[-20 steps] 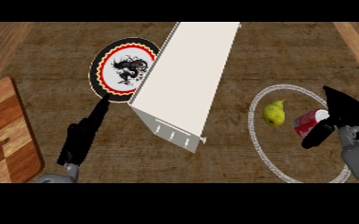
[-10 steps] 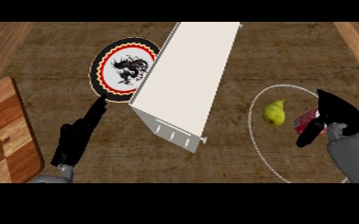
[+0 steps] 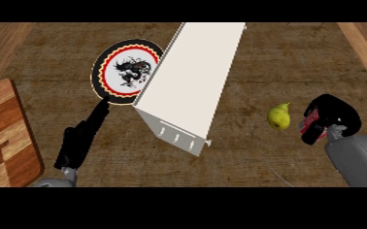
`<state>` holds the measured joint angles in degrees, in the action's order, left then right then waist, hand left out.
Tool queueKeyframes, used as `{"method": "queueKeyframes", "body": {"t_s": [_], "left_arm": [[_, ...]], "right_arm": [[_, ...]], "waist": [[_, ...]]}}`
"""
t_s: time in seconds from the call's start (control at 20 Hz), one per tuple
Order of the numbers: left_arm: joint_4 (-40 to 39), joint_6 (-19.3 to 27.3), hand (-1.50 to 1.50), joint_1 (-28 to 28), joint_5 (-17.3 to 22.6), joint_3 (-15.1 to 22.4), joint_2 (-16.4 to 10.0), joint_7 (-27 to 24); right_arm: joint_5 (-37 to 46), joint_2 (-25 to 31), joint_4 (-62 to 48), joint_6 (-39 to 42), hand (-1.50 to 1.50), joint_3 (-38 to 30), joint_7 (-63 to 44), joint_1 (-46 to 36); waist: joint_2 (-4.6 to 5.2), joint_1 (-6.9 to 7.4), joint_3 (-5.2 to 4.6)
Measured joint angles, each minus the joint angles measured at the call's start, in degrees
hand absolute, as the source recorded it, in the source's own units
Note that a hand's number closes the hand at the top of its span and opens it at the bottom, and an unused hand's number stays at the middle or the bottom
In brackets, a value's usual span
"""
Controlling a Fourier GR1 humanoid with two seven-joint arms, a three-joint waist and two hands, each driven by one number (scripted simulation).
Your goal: Pick the can from the placemat and place it in the tiered shelf
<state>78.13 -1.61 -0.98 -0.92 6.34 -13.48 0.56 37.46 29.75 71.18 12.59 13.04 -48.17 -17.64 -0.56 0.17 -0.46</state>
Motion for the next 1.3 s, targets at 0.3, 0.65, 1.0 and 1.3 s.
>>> {"method": "queueKeyframes", "body": {"t_s": [0.3,0.65,1.0,1.3], "left_arm": [[0.6,-1.5,0.00,0.2,-0.4,-1.2,0.0,0.8],[2.2,-1.4,0.00,0.4,-1.1,-0.5,1.0,2.1],[1.8,-1.3,0.00,0.2,-1.4,-0.1,1.4,1.9],[1.8,-1.1,0.00,0.7,-1.7,-0.4,1.4,1.0]], "right_arm": [[4.9,-0.7,2.5,-1.4,1.50,-1.7,-0.1,0.9],[3.9,2.3,8.0,3.2,1.50,2.9,17.0,-2.9],[-3.3,9.6,14.1,7.4,1.50,5.7,49.3,-7.8],[-13.2,16.5,9.6,9.2,1.50,-4.9,69.8,-13.0]], "waist": [[0.23,-0.10,0.27],[0.61,1.36,0.45],[0.85,1.78,0.71],[0.76,0.92,0.66]]}}
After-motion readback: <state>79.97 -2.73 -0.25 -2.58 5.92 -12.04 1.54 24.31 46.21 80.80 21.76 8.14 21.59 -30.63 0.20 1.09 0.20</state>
